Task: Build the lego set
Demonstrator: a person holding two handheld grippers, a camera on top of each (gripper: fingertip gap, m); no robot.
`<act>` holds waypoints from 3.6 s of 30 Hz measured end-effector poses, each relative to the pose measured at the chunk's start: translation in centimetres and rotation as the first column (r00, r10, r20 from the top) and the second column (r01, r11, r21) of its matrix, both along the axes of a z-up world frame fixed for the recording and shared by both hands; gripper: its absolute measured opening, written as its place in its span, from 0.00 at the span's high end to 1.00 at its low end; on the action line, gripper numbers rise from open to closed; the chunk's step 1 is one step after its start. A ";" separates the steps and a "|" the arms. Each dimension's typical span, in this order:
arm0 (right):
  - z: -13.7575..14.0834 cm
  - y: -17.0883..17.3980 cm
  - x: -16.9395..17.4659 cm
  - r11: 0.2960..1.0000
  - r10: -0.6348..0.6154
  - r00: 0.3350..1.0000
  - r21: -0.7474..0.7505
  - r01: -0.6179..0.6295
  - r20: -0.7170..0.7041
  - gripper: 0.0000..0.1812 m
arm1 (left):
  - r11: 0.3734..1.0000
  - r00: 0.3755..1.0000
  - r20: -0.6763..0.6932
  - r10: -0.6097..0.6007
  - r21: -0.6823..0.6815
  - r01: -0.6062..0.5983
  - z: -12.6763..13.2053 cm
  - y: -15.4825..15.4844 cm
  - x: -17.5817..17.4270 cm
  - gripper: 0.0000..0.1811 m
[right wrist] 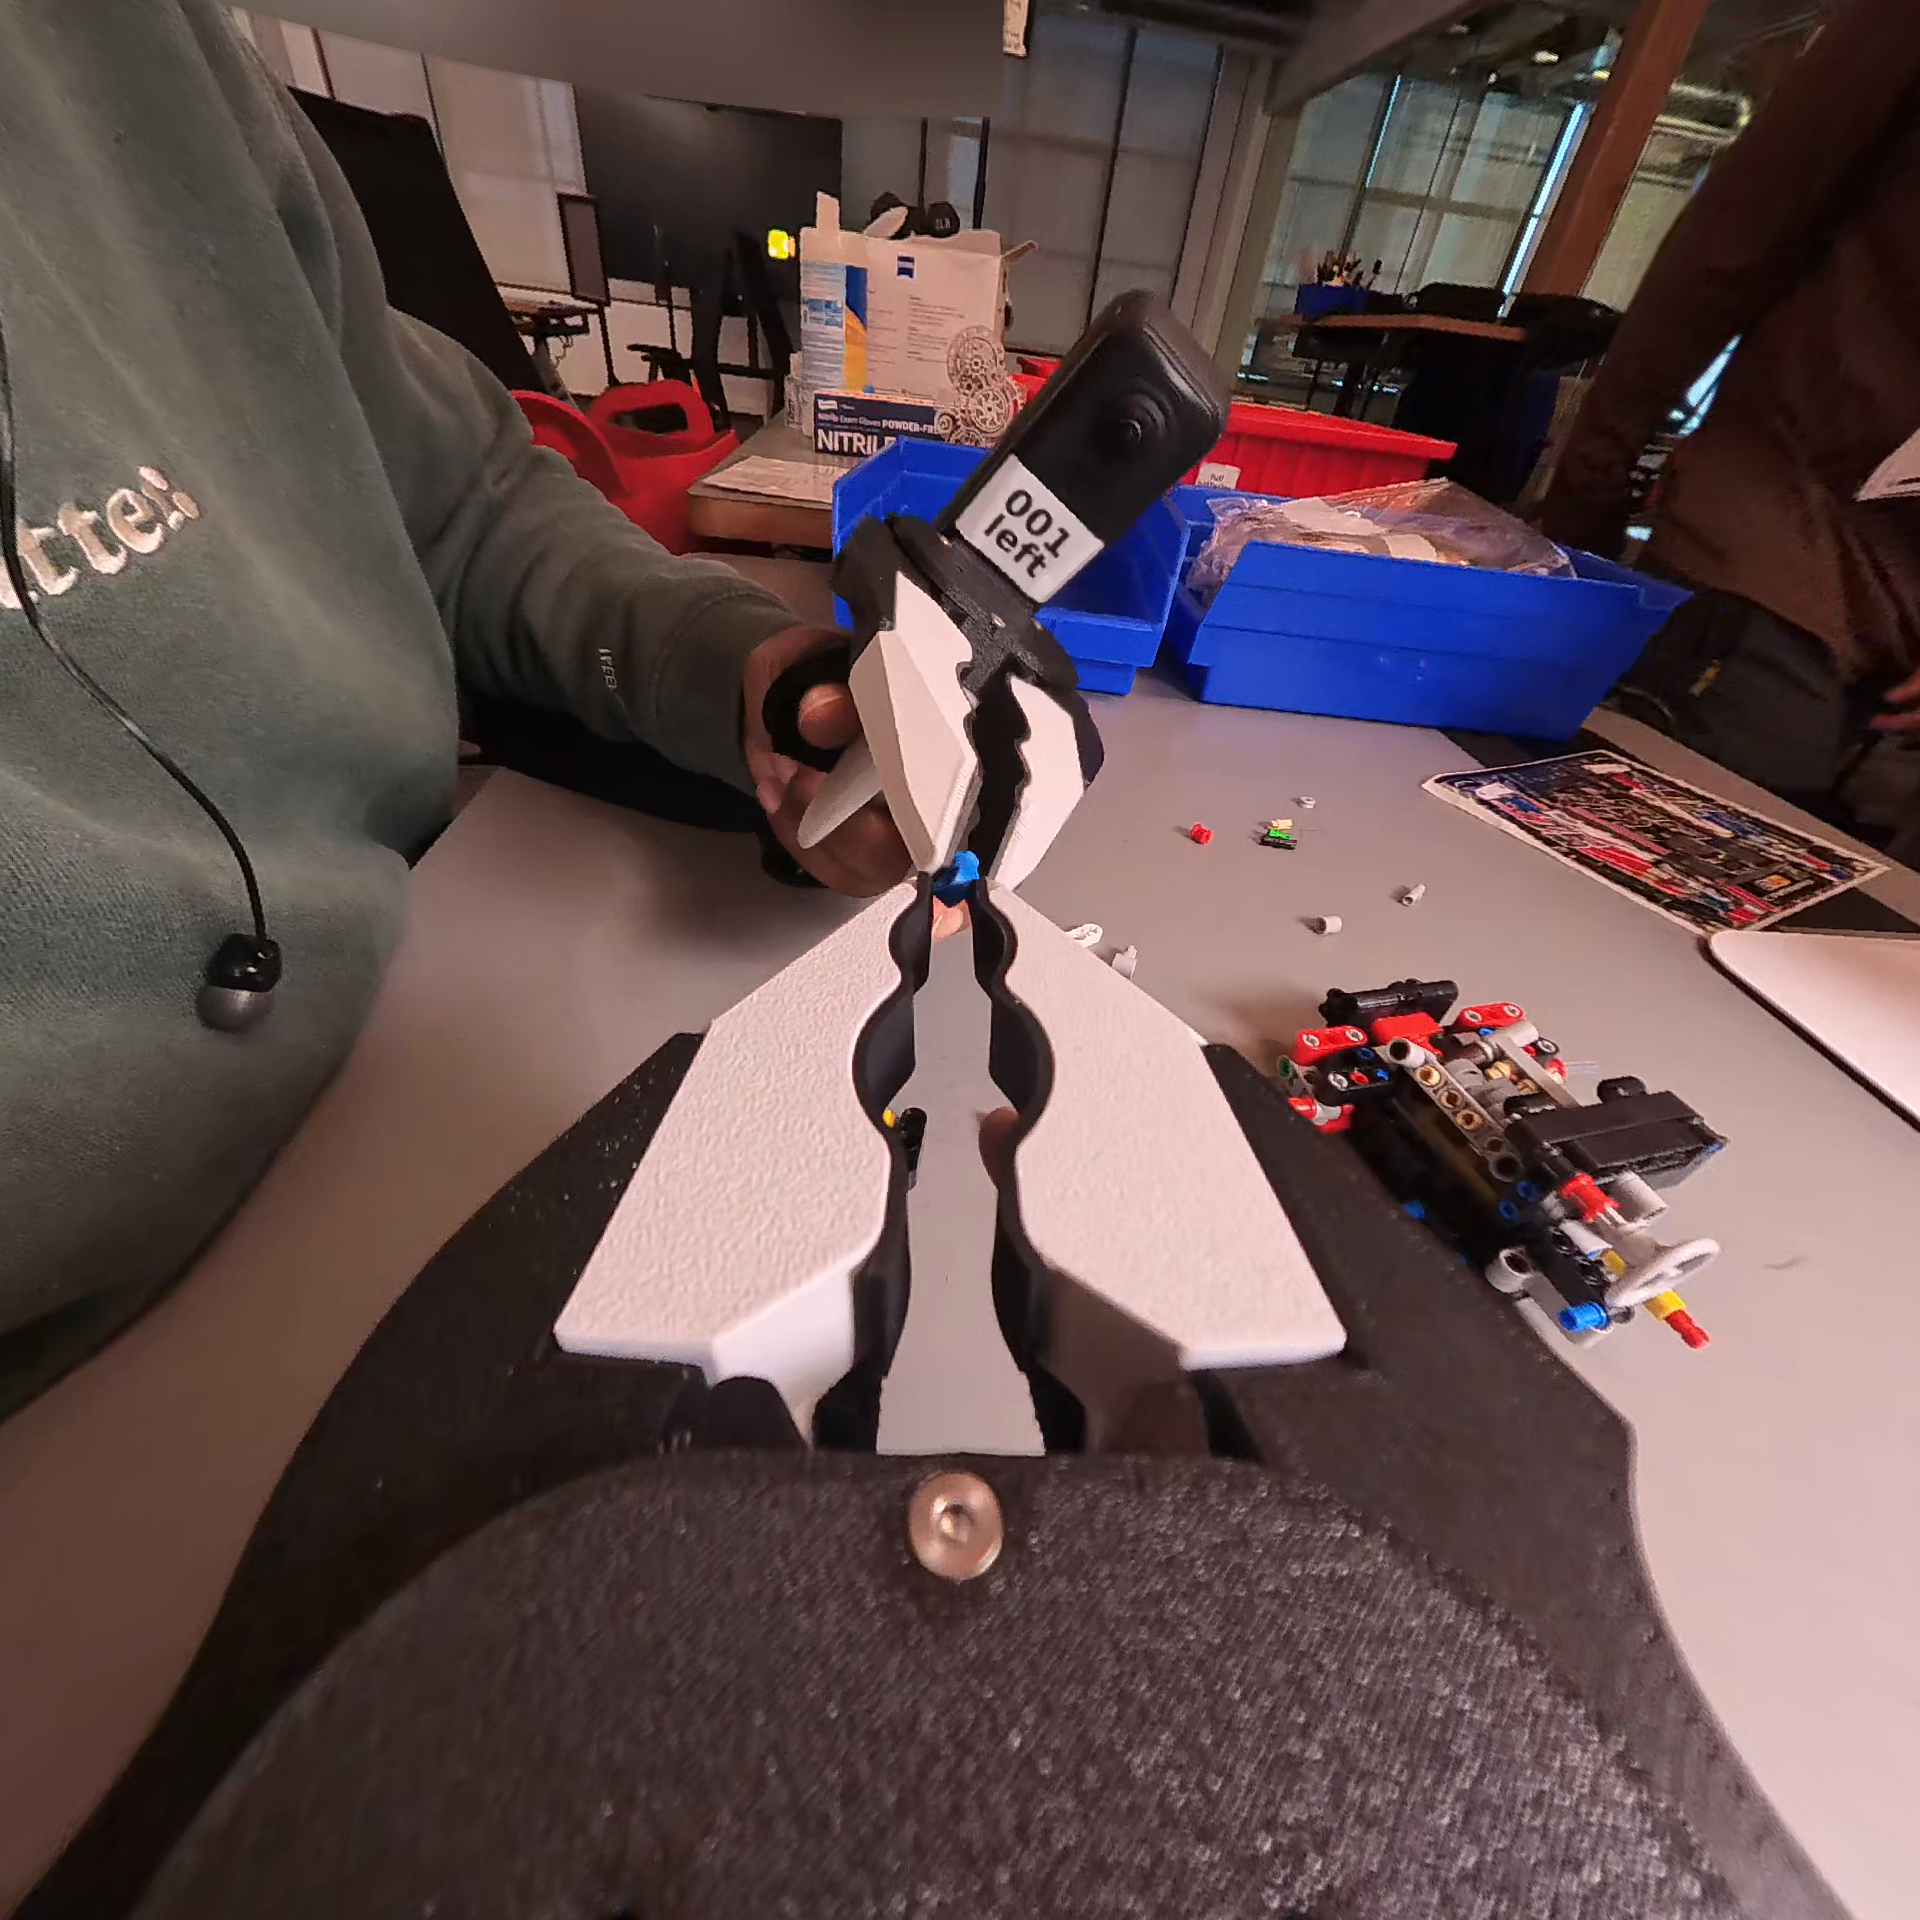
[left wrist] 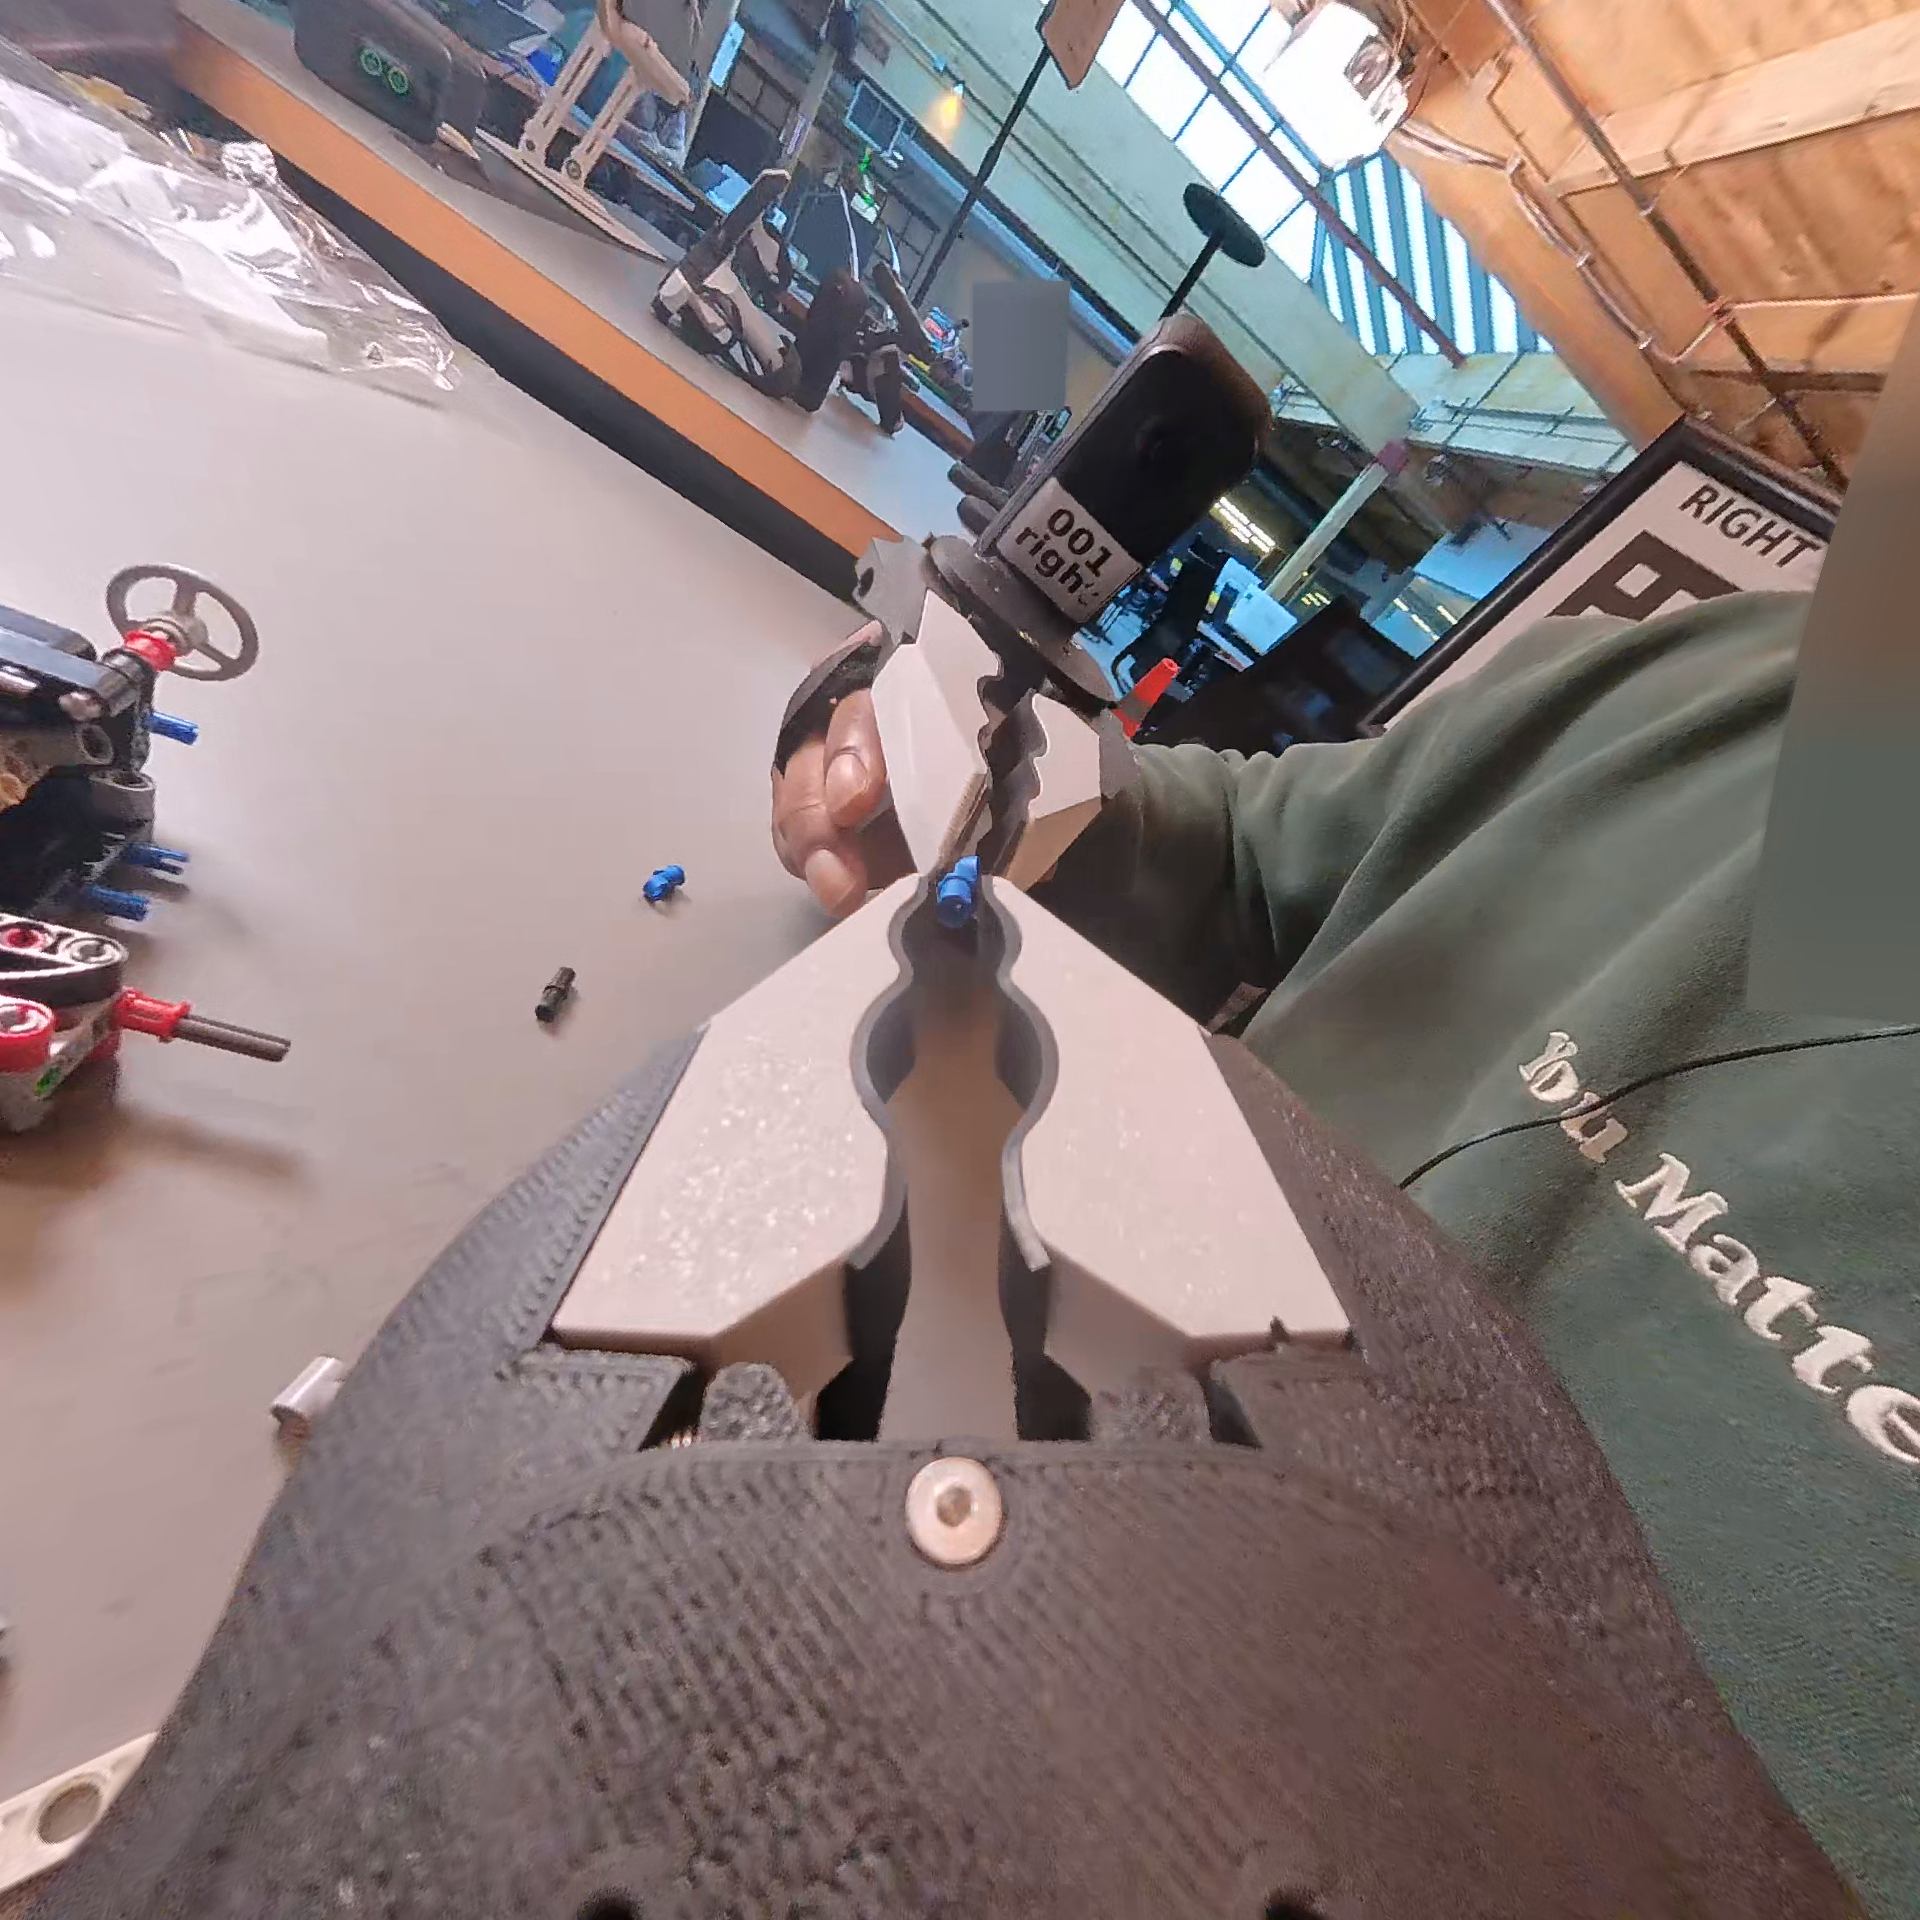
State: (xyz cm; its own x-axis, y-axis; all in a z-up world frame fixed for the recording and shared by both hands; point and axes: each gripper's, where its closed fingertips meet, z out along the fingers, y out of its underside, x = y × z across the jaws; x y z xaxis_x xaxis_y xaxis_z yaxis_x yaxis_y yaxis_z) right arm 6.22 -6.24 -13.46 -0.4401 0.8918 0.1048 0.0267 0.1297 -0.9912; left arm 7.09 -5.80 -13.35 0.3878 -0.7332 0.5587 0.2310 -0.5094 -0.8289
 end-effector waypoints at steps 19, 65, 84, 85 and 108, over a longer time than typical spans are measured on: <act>0.2 -0.2 0.5 0.996 0.042 0.998 -0.076 -0.038 0.050 0.97 | 0.876 0.893 -0.392 0.220 0.482 -0.004 0.0 -0.4 0.3 0.97; -2.7 2.7 1.1 0.998 -0.063 0.972 0.042 0.055 0.228 0.99 | 0.981 0.711 -0.702 -0.049 0.099 0.165 -9.3 -1.6 -1.7 0.90; -3.0 3.5 1.0 0.997 -0.072 0.968 0.005 0.073 0.242 0.99 | 0.985 0.699 -0.712 -0.068 0.062 0.159 -9.8 -1.5 -1.8 0.93; -2.9 3.6 1.0 0.997 -0.075 0.967 -0.007 0.079 0.242 0.99 | 0.986 0.700 -0.711 -0.065 0.060 0.153 -9.8 -1.5 -1.8 0.92; -2.7 2.9 1.1 0.999 -0.022 0.979 -0.026 0.028 0.203 0.99 | 0.980 0.658 -0.752 -0.037 0.100 0.170 -10.1 -1.4 -1.3 0.88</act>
State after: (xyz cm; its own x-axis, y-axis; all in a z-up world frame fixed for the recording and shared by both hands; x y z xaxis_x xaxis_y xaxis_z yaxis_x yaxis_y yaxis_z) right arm 7.35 -3.32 -16.13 -0.4267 0.9043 -0.0100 0.2300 0.0978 -0.9683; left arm 5.79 -7.16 -23.50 0.5403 -0.8414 -0.0017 -0.5431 -0.3472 -0.7645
